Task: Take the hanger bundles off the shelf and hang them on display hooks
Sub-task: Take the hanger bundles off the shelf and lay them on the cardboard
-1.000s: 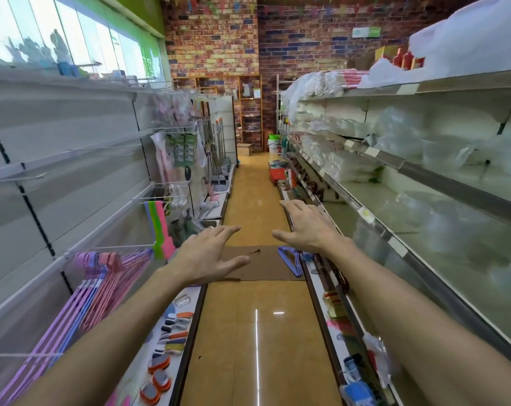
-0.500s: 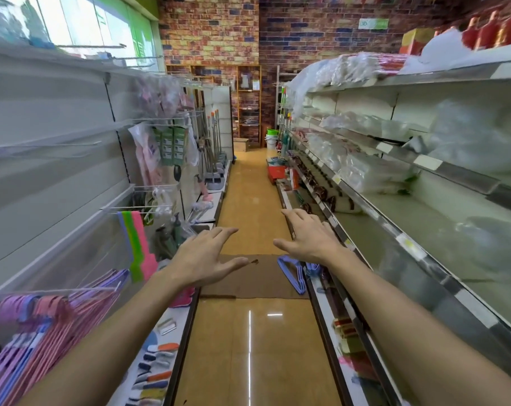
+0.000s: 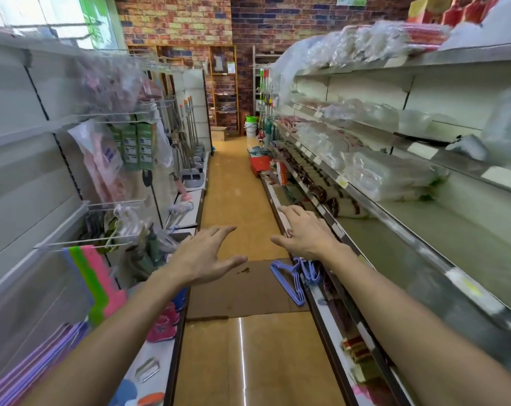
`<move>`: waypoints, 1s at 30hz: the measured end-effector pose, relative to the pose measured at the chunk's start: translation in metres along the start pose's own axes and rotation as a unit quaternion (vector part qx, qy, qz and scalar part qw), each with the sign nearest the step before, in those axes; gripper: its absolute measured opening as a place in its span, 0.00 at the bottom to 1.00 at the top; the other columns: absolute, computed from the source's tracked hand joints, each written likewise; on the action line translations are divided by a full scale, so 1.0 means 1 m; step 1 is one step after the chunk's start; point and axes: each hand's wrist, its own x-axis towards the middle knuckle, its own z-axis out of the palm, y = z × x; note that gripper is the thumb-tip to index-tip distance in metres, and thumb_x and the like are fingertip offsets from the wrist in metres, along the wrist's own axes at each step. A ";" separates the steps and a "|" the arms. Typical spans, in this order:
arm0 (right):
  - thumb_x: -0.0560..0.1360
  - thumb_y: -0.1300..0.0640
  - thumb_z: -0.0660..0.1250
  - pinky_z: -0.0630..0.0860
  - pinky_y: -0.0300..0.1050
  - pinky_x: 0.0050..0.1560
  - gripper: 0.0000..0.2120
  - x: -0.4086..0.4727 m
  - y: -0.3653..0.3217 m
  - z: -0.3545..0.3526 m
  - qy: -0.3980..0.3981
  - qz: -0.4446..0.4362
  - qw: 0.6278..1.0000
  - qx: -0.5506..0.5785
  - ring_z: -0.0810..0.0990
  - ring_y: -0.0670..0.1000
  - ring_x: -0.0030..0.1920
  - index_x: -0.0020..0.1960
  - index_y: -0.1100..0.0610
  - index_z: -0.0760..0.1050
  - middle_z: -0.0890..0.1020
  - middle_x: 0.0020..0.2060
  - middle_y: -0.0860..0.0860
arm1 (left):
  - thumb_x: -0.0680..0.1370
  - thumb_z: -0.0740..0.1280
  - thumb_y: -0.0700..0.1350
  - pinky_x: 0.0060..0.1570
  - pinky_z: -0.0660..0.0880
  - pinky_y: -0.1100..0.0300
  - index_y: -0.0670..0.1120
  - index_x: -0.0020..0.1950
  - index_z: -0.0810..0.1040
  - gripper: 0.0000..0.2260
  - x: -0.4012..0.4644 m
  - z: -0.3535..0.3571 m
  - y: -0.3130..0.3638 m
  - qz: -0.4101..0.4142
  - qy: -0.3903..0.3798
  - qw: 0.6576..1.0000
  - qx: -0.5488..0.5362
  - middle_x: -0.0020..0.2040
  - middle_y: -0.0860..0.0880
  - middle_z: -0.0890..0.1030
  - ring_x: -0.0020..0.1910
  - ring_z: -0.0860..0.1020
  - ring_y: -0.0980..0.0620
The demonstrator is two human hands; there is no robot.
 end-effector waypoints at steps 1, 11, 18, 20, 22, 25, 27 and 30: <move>0.76 0.35 0.63 0.63 0.62 0.72 0.37 0.014 0.004 0.004 0.000 0.001 1.000 -0.001 0.63 0.57 0.75 0.79 0.46 0.53 0.61 0.78 0.48 | 0.74 0.56 0.74 0.69 0.69 0.45 0.58 0.79 0.56 0.38 0.014 0.005 -0.006 0.003 -0.003 1.000 0.000 0.77 0.53 0.65 0.73 0.68 0.51; 0.76 0.34 0.62 0.62 0.62 0.72 0.38 0.192 0.064 0.036 -0.008 0.003 1.000 0.016 0.61 0.57 0.75 0.80 0.46 0.52 0.59 0.78 0.48 | 0.74 0.55 0.74 0.67 0.70 0.48 0.56 0.79 0.57 0.38 0.187 0.045 -0.062 0.015 -0.006 1.000 -0.001 0.76 0.53 0.67 0.72 0.68 0.52; 0.76 0.35 0.62 0.62 0.61 0.73 0.38 0.329 0.108 0.036 0.001 -0.001 1.000 0.024 0.61 0.56 0.76 0.80 0.47 0.53 0.59 0.78 0.49 | 0.74 0.55 0.74 0.65 0.71 0.49 0.56 0.79 0.57 0.38 0.313 0.058 -0.095 -0.006 -0.001 1.000 0.003 0.76 0.54 0.67 0.71 0.69 0.52; 0.76 0.35 0.63 0.63 0.62 0.72 0.38 0.361 0.117 0.039 -0.005 0.003 1.000 0.030 0.61 0.56 0.76 0.80 0.47 0.53 0.60 0.78 0.49 | 0.73 0.55 0.75 0.65 0.72 0.50 0.56 0.79 0.58 0.39 0.340 0.063 -0.108 -0.010 -0.004 1.000 -0.001 0.76 0.54 0.67 0.71 0.70 0.53; 0.76 0.35 0.63 0.63 0.62 0.72 0.38 0.386 0.124 0.045 -0.016 0.001 0.999 0.031 0.60 0.56 0.76 0.80 0.47 0.53 0.60 0.78 0.48 | 0.73 0.54 0.76 0.64 0.73 0.50 0.56 0.79 0.57 0.39 0.363 0.069 -0.120 -0.016 -0.013 1.000 -0.002 0.76 0.54 0.67 0.70 0.70 0.53; 0.76 0.35 0.63 0.62 0.63 0.73 0.38 0.425 0.135 0.055 -0.023 0.001 0.999 0.034 0.60 0.56 0.76 0.80 0.47 0.53 0.60 0.78 0.48 | 0.73 0.55 0.75 0.65 0.73 0.50 0.55 0.79 0.58 0.39 0.397 0.076 -0.136 -0.029 -0.016 0.999 -0.012 0.76 0.53 0.67 0.71 0.70 0.52; 0.76 0.35 0.63 0.62 0.63 0.73 0.38 0.451 0.141 0.060 -0.028 0.004 0.999 0.034 0.60 0.56 0.76 0.80 0.47 0.53 0.60 0.78 0.49 | 0.73 0.56 0.74 0.65 0.72 0.48 0.54 0.79 0.58 0.39 0.418 0.081 -0.145 -0.032 -0.018 0.999 -0.015 0.76 0.52 0.67 0.71 0.70 0.52; 0.76 0.35 0.63 0.62 0.62 0.73 0.38 0.488 0.146 0.071 -0.036 0.005 0.999 0.030 0.60 0.57 0.76 0.80 0.47 0.53 0.59 0.78 0.49 | 0.74 0.56 0.74 0.65 0.72 0.46 0.55 0.79 0.57 0.39 0.448 0.093 -0.162 -0.033 -0.027 0.999 -0.015 0.77 0.52 0.66 0.71 0.70 0.51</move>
